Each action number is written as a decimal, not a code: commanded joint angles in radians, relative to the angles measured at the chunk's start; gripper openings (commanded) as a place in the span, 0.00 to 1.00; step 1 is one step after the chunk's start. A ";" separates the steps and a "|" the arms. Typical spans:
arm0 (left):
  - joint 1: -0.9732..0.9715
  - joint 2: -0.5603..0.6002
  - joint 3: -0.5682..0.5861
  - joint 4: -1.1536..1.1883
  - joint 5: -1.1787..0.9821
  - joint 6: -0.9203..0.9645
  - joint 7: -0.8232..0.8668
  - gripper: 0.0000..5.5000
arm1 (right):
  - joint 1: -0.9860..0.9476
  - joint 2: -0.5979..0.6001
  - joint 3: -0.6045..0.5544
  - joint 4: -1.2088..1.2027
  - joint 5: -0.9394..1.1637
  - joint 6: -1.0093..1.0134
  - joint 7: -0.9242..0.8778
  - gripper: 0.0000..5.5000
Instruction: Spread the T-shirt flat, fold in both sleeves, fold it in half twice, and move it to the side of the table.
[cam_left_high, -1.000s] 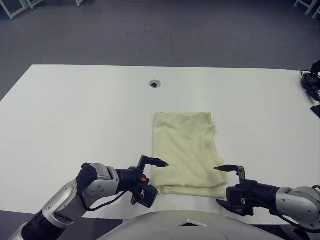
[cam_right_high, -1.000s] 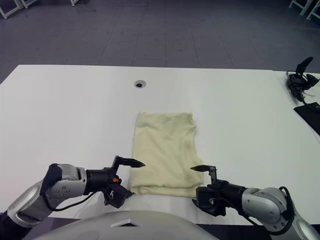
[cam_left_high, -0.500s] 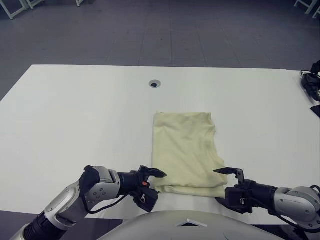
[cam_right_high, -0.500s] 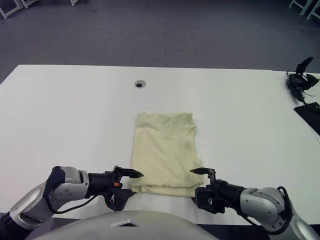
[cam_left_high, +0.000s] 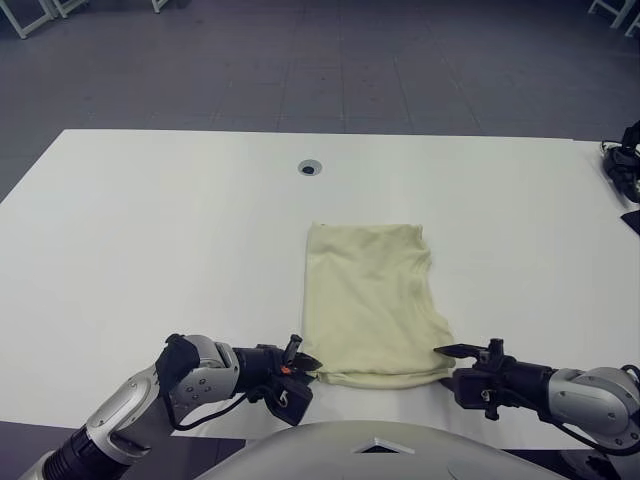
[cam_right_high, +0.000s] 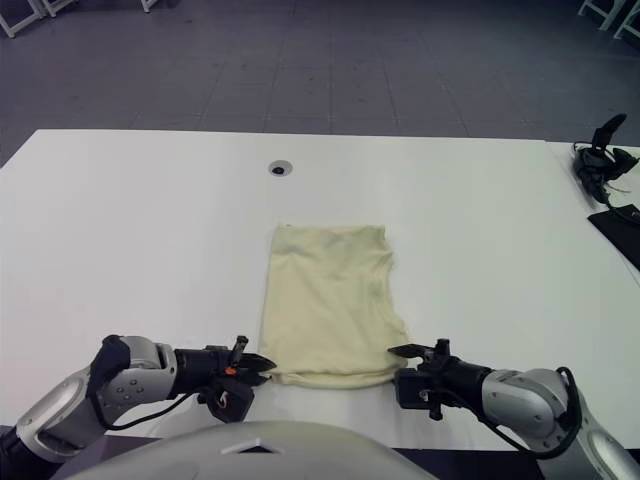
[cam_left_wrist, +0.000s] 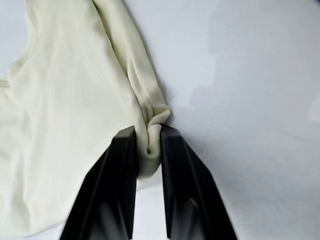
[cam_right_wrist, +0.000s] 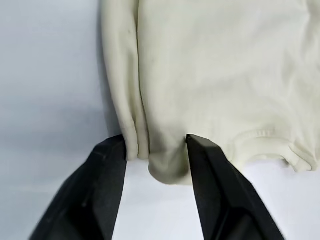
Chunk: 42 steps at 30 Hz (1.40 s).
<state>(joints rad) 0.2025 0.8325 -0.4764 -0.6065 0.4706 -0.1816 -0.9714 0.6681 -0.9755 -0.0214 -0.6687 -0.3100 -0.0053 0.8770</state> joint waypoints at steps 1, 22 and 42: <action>0.001 0.001 -0.002 -0.012 0.009 0.006 -0.006 0.03 | 0.011 -0.015 0.036 0.073 -0.057 0.033 0.019 0.23; -0.001 0.036 0.176 -0.085 -0.279 0.092 -0.047 0.03 | -0.001 -0.037 -0.050 -0.015 0.061 0.039 0.093 0.02; 0.206 0.289 0.559 -0.244 -0.823 0.149 -0.278 0.02 | 0.024 -0.152 -0.510 -0.239 0.545 0.125 0.517 0.02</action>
<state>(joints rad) 0.3618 1.0839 0.0175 -0.8257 -0.3046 -0.0509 -1.2102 0.6816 -1.1000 -0.4824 -0.8760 0.2096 0.0919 1.3398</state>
